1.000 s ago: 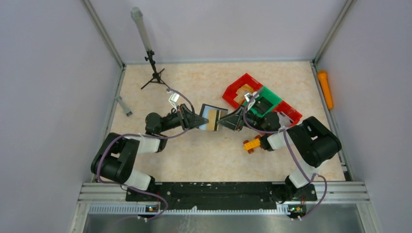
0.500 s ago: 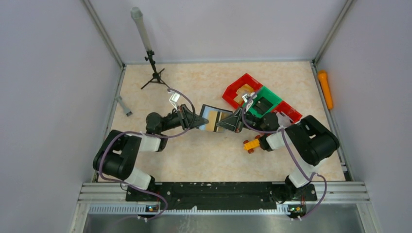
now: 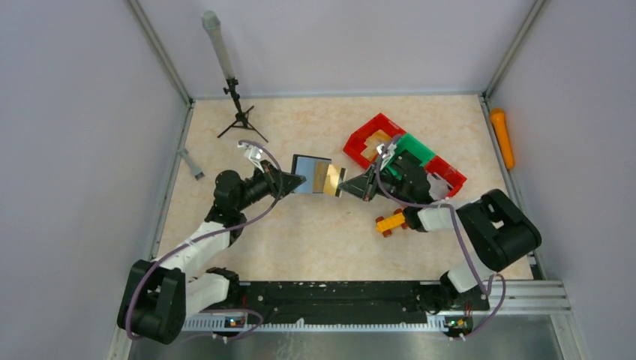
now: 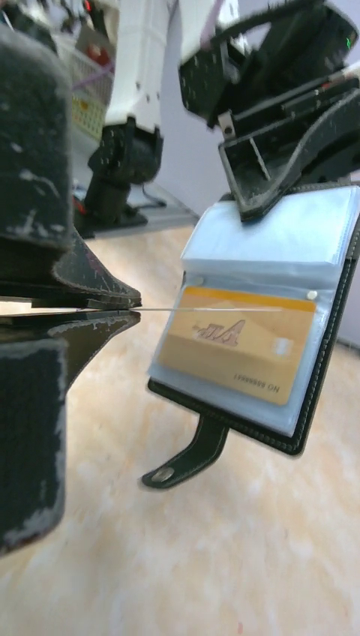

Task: Take the credit cards out of the card holder
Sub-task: Place the credit card in the storage box.

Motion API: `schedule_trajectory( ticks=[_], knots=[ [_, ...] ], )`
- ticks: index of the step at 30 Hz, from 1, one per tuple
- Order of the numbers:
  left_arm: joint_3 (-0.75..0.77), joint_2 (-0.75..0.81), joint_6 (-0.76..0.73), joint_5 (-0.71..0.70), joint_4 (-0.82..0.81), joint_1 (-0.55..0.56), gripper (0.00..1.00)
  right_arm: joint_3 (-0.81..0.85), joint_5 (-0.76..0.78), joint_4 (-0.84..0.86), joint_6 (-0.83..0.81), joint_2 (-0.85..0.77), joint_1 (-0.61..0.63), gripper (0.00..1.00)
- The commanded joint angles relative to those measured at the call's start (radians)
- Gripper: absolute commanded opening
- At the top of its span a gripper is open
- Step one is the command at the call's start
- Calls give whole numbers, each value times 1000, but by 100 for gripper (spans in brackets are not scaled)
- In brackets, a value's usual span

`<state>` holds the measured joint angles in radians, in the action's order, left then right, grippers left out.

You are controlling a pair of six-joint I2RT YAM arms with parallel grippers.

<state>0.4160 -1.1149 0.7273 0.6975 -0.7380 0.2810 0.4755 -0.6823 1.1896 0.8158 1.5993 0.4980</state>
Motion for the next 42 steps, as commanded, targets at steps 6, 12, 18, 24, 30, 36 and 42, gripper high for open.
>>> schedule_trajectory(
  ticks=[6,12,18,24,30,36,42],
  knots=[
    [18,120,-160,-207,260,0,0,152,409,-666,-411,-279,-12,0],
    [20,132,-157,-253,302,0,0,405,823,-1095,-518,-234,14,0],
    [12,145,-170,-315,331,1,0,692,927,-1342,-776,-82,51,0],
    [17,118,-171,-308,330,0,0,1015,1161,-1618,-998,207,111,0],
    [4,139,-182,-323,325,1,0,1247,1465,-1762,-1084,428,142,0],
    [3,137,-184,-322,326,1,0,1223,1540,-1695,-1219,466,146,0],
    [7,129,-181,-313,325,1,0,1240,1650,-1611,-1373,575,142,0]
  ],
)
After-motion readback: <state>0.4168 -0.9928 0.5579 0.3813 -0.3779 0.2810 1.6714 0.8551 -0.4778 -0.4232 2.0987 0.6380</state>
